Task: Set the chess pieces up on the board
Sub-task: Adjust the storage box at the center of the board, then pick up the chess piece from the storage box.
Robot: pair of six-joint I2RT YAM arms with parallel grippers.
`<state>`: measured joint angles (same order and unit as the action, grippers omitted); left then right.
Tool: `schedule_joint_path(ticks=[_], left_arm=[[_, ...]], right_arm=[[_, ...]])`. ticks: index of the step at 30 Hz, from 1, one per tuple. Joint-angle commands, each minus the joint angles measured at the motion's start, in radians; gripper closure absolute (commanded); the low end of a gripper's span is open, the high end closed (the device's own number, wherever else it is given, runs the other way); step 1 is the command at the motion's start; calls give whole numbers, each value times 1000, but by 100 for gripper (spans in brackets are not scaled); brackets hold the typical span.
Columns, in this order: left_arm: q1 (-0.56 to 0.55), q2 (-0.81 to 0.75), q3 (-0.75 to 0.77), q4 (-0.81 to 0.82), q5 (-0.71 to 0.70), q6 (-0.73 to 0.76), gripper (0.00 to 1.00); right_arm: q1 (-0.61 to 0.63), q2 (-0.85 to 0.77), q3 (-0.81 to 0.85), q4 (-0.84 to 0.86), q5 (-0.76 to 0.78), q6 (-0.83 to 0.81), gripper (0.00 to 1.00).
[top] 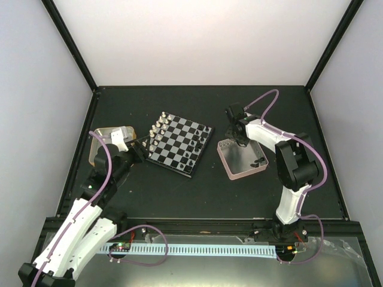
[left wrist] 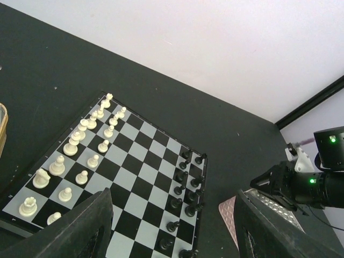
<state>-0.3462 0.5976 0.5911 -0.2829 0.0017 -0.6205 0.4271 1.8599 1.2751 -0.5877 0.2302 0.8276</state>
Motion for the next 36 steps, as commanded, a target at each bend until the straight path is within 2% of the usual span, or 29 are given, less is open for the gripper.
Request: schedule_joint_path(ticks=[1,5,10,12,16,20,26,31,36], left_arm=[[7,-5,26,7,-14,14,37],[7,-3,23,9,-14,13,37],[7,-1,24,13,-12,13,37],[7,-1,24,14,-12,13,37],[7,0,24,17,-9,13,37],[7,0,23,21,-5,14,37],[7,6,18,36,7,16,36],[7,13,11,40,18,17,36],[7,14,4,45,17,19,36]], right_arm=[[-4,-8,-19,50,-77,-72,78],[-3,-34,-50,71,-142,-118,84],[5,-74,-74,56,-189,-150,84],[6,-94,-79,42,-194,-166,81],[4,-168,-89,-1,-97,-171,67],[1,-270,-126,-37,44,-160,60],[-53,-348,-238,-77,157,-110,63],[-115,-301,-281,-92,154,-92,66],[-135,-240,-287,-81,115,-93,61]])
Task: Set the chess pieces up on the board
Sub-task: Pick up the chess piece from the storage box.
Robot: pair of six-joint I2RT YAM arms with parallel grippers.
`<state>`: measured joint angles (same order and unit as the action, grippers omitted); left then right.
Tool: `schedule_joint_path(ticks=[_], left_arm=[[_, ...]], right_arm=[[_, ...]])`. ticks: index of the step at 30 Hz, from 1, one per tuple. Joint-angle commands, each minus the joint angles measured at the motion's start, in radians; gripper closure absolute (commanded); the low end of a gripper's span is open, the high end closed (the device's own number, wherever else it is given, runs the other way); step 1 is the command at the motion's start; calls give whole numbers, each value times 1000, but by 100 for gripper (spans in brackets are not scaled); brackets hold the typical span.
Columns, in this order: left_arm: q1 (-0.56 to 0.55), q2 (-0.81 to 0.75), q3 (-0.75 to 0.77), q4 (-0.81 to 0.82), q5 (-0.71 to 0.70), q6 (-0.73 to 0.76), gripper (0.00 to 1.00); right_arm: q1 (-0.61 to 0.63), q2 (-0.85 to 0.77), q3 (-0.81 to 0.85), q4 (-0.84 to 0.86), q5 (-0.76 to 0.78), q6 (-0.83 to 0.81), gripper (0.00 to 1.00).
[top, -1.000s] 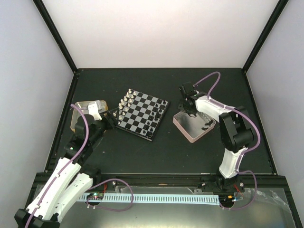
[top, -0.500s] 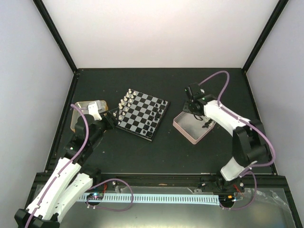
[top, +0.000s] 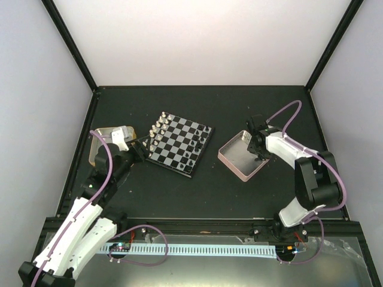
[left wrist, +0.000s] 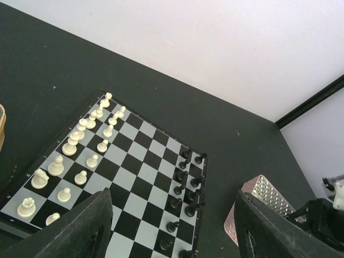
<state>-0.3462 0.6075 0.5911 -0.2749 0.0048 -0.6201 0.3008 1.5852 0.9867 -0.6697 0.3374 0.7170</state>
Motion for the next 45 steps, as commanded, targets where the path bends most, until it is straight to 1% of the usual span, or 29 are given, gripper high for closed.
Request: schedule_joint_path(ticks=[1,7,15,23,31,33,34,36,38,42,44,45], left_arm=[[7,3,5,36,15,19,36],[7,-15,4,26,-3,26,36],[7,-20,1,26,-3,25,36],[7,-20,6,24,-5,26,36],[7,-15,7,25,-11,29,36],[7,-15,7,25,-8,29,36],[7,-15,7,25,-9,31,36],[7,-15,6,23,-8,31,36],[7,-13,4,26,-7,30,36],[7,-9,3,32,-1,26,36],[7,-6,3,34,1,24,36],[7,-6,3,34,3,23,36]], right_arm=[[-11,47,2,-1,4,21,60],[-19,93,-8,8,-20,45,58],[-47,135,3,50,-92,46,60],[-54,164,25,125,-145,-5,67],[-54,179,47,123,-141,-32,80],[-54,174,45,111,-143,-36,80],[-52,172,45,102,-145,-41,78],[-52,165,37,84,-150,-50,70],[-52,157,22,74,-159,-59,68],[-52,139,-6,73,-201,-65,68],[-52,130,-18,77,-216,-62,70],[-53,125,-21,78,-224,-61,73]])
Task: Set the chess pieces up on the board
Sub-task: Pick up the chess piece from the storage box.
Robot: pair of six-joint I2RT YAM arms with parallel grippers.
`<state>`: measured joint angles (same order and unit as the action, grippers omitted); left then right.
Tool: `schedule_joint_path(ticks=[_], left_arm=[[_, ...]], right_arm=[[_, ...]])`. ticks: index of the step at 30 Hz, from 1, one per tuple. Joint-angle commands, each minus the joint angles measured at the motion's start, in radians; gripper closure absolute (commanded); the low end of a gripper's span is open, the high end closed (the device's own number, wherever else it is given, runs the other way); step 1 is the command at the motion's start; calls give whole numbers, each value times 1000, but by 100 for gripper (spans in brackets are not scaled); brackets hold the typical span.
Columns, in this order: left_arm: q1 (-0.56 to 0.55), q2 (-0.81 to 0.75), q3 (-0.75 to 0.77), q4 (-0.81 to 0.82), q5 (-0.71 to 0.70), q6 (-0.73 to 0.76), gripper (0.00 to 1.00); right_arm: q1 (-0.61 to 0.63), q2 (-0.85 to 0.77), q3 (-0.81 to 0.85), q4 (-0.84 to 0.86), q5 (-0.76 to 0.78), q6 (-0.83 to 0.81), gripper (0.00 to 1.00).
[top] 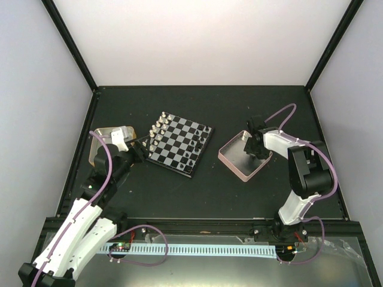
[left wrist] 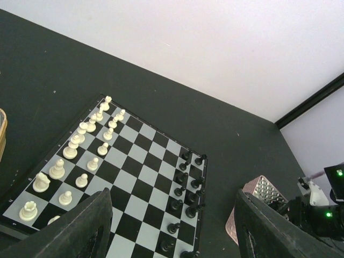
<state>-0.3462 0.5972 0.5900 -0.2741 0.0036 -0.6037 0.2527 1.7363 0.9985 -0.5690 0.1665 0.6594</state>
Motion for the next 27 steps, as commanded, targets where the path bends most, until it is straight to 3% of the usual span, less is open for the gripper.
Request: schedule_joint_path(ticks=[1,5,7,13,19,27], left_arm=[[7,3,4,33,7,6,36],[7,4,2,33,18,3,36],[7,5,1,37,31,1,36],[6,34,0,69,112,-1,36],[-6,156,49,84,257,10,35],[-186,279,60,246,270,2,33]], right_arm=[[-4,-29,-39,-18,-62,-2,75],[-5,-31,-42,-10,-76,4,91],[-4,-37,-43,-4,-78,9,95],[-4,-144,-81,83,-190,81,95],[-4,-299,-147,209,-381,264,94],[1,-499,-318,428,-599,624,93]])
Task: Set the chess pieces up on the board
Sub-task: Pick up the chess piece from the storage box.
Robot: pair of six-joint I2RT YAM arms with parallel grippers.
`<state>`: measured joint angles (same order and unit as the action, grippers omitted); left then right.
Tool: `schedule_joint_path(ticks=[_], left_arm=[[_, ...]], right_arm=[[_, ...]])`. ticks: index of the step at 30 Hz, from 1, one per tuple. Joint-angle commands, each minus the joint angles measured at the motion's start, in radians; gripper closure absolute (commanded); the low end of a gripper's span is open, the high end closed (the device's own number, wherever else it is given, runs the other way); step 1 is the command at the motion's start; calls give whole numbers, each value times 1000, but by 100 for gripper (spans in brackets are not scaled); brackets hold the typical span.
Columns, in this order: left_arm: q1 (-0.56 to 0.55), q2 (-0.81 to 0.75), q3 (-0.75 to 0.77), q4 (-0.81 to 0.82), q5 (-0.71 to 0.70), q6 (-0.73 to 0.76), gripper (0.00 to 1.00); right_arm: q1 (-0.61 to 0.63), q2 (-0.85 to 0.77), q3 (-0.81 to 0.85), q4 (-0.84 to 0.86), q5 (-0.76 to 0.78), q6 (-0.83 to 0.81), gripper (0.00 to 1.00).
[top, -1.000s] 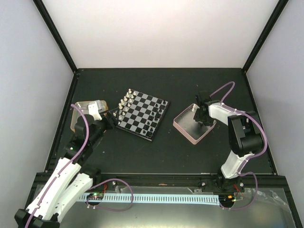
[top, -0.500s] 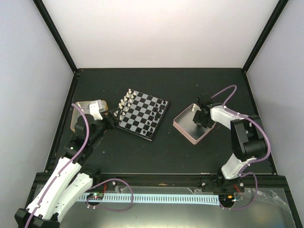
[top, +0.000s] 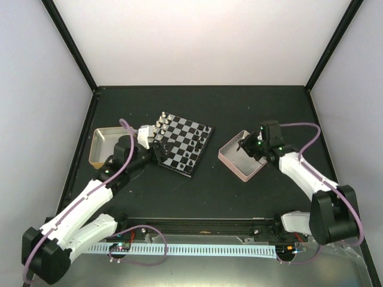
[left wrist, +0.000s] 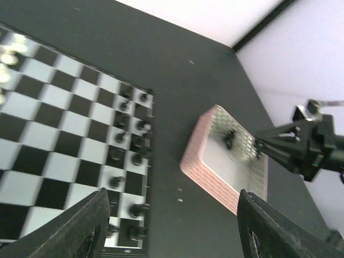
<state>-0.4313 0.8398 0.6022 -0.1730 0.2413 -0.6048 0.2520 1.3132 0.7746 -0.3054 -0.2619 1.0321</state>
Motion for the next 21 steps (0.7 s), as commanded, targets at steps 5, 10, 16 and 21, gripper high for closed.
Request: schedule_joint_path(ticks=[5,10,16,21], left_arm=[[-297,127,49,303,-48,68,28],[-469,223,54,474,-180,146,24],[-637,351,83,632,-328,271,25],[-691,482,183,648,-374,339,32]], right_arm=[[37,-200,-255,396,-310,573,93],[60,-362,-353,467,-346,812,93],[63,-530,-422,502,-377,991,90],[62,-572,-415,494,-420,1006,90]])
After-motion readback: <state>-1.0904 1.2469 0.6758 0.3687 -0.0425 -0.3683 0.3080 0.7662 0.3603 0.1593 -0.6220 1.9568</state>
